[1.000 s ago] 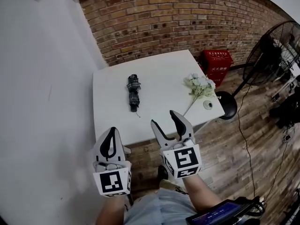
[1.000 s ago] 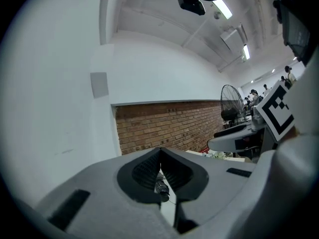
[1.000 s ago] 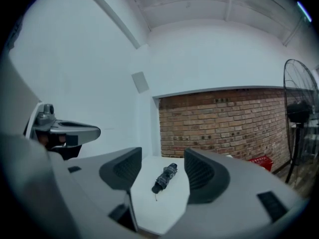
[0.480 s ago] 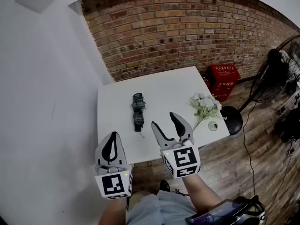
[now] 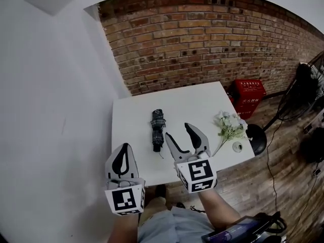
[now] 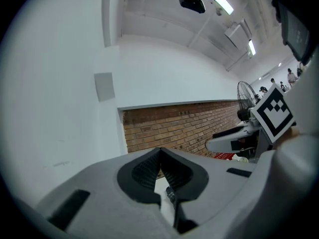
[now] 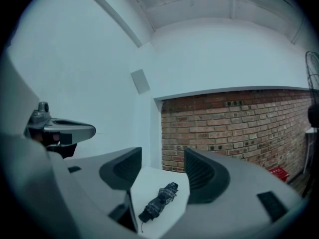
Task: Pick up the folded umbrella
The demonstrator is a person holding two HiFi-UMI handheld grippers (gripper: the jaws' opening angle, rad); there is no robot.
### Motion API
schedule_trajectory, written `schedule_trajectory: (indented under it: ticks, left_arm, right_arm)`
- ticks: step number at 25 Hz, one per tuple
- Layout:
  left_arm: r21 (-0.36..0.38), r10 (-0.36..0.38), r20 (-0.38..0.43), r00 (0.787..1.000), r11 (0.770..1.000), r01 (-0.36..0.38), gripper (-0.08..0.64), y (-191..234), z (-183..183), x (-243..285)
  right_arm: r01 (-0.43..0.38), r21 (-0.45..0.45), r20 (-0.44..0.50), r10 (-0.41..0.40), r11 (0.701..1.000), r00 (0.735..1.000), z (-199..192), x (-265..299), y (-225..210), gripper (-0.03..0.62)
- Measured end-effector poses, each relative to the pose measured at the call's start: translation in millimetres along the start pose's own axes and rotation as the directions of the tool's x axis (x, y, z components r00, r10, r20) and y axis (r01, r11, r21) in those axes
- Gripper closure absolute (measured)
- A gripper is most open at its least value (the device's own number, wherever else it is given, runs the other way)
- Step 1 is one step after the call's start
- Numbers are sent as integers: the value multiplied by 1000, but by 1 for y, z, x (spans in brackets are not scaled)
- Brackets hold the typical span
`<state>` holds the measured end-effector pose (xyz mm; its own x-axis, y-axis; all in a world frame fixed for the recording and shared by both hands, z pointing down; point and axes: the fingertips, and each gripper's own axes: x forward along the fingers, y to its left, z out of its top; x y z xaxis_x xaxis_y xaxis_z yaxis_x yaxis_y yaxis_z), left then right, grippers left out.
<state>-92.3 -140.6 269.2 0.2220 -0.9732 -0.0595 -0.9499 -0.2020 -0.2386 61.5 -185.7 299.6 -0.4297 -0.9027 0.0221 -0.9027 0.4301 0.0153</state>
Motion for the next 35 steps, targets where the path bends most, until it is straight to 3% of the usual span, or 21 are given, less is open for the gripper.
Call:
schedule_trajectory:
  ticks: [7, 20, 35]
  left_arm:
    - [-14, -10, -12, 1000, 1000, 9, 554, 25, -11, 26]
    - [-57, -66, -120, 991, 997, 60, 554, 56, -73, 89]
    - [-129, -102, -203, 974, 989, 76, 554, 77, -138, 145]
  right_arm:
    - [13, -1, -48, -13, 1000, 999, -11, 34, 4, 321]
    - [38, 44, -175, -30, 998, 984, -69, 107, 6, 301]
    - [71, 125, -381, -18, 990, 924, -163, 173, 1, 254]
